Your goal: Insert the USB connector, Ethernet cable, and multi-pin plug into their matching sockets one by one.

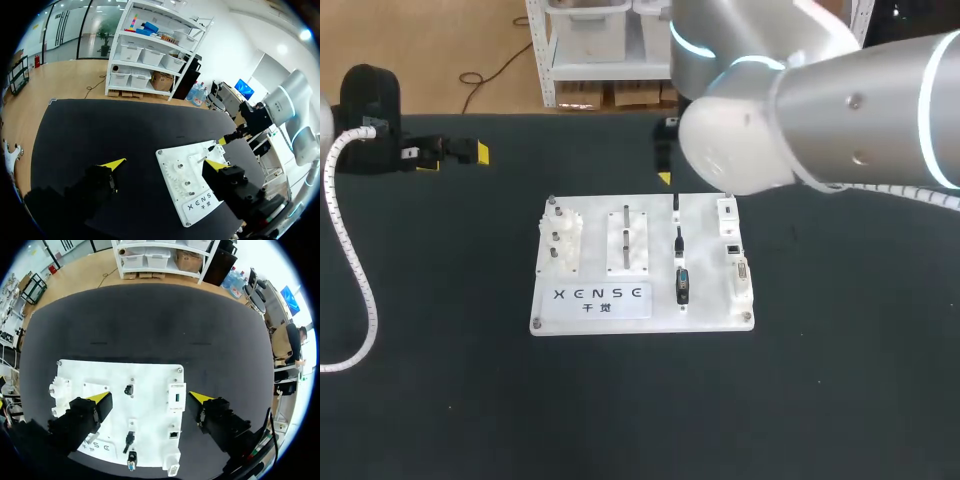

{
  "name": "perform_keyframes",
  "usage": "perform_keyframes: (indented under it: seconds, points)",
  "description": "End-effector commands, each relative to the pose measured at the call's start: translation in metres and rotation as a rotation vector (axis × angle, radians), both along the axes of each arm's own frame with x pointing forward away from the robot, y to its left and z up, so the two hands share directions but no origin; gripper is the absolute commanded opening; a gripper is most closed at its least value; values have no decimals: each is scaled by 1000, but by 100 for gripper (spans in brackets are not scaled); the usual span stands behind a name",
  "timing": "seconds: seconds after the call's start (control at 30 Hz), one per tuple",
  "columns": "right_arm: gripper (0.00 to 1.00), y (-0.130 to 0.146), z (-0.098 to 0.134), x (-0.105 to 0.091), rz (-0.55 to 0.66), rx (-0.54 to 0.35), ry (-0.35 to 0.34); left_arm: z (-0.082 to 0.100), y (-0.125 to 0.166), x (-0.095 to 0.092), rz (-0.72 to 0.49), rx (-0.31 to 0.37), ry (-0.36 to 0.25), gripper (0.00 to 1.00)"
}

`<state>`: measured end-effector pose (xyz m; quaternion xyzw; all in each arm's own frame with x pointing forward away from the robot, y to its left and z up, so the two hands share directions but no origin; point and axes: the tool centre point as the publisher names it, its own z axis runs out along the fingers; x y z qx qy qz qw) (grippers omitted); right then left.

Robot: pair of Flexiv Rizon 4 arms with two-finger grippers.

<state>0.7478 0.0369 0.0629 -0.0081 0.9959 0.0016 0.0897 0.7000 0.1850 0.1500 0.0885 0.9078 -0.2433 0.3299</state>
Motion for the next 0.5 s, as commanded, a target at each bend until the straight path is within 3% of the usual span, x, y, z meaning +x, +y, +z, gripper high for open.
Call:
perform_keyframes:
  seconds: [0.03, 0.5]
  points:
    - [100, 10, -12, 9, -12, -11, 36, 0, 0, 0, 0, 0, 0, 100]
    - [100, 21, -28, 6, -7, 10, 75, 0, 0, 0, 0, 0, 0, 100]
